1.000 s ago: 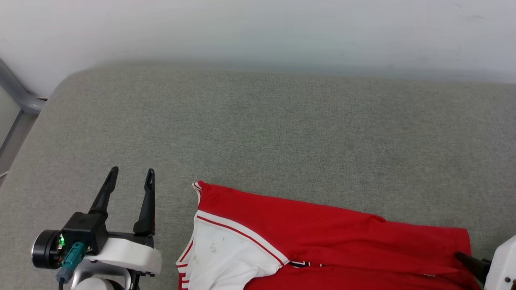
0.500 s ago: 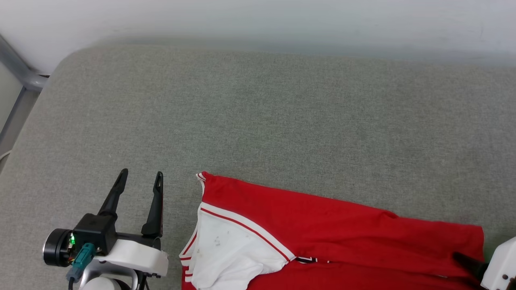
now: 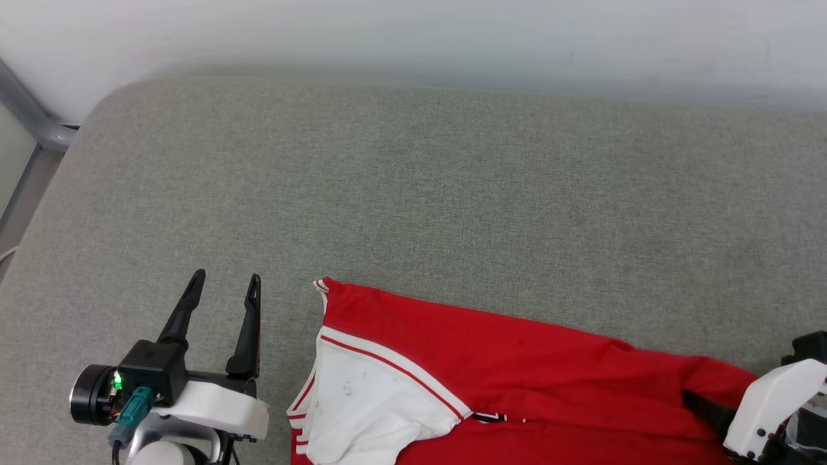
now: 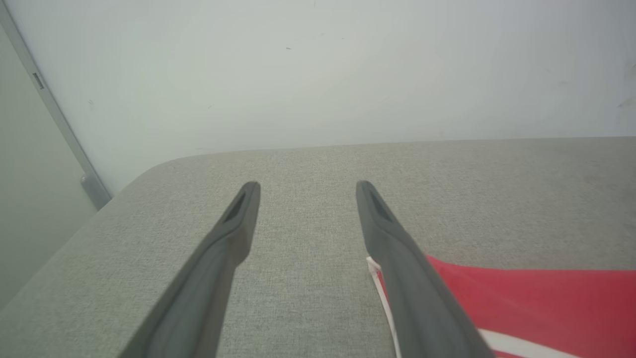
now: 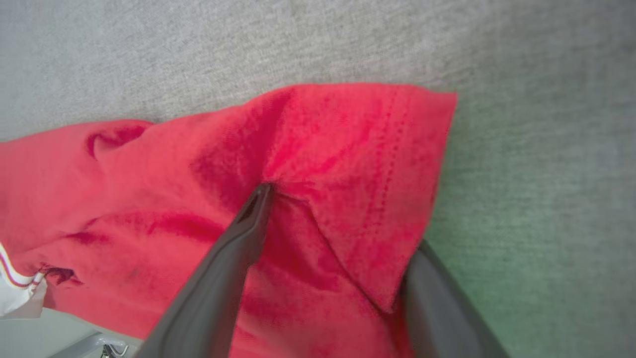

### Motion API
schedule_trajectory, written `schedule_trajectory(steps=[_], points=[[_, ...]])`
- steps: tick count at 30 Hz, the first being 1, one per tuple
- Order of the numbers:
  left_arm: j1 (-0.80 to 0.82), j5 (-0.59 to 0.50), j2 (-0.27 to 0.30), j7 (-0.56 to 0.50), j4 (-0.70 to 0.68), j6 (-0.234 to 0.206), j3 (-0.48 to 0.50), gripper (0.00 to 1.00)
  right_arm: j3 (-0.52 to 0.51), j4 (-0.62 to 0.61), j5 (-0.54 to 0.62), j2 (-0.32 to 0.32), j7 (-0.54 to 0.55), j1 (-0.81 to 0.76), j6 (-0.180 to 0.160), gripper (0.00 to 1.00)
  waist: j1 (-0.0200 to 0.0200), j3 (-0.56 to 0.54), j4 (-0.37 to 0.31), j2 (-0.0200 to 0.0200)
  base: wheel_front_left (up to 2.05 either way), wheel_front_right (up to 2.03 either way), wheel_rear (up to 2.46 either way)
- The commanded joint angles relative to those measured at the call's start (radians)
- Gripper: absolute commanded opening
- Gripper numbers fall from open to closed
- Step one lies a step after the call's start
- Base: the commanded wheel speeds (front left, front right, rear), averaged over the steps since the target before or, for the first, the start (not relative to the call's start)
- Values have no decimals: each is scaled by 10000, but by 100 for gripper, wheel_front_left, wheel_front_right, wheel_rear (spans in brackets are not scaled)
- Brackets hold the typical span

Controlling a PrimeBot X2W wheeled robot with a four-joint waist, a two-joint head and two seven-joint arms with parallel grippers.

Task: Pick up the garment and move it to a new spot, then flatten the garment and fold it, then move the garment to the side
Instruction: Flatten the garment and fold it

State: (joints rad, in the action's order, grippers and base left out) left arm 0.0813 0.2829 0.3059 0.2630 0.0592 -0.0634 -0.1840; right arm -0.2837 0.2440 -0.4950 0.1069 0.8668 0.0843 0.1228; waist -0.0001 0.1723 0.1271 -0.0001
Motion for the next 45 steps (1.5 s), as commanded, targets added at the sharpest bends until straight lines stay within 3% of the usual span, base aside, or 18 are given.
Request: schedule_trajectory(steps=[1,2,25,31,45], points=[[-94,-115,-70,22,28,63,94,100,736,665,-311,-983,170,-145,140,24,1,-50,-20,1,0,0,0],[-117,-151,-99,22,56,93,143,100,748,666,-282,-981,83,-151,140,0,1,-81,-32,1,0,0,0],[-602,-682,-557,22,283,642,787,100,-597,779,1133,2261,-1585,-172,68,0,1,-840,-360,1,0,0,0],[-743,-764,-650,22,328,717,855,100,-734,894,1060,2249,-1585,-148,69,0,1,-1032,-433,1,0,0,0],[-1066,-857,-799,22,455,961,998,100,-185,-979,-581,987,-262,-739,76,0,1,-1687,-482,1,0,0,0]])
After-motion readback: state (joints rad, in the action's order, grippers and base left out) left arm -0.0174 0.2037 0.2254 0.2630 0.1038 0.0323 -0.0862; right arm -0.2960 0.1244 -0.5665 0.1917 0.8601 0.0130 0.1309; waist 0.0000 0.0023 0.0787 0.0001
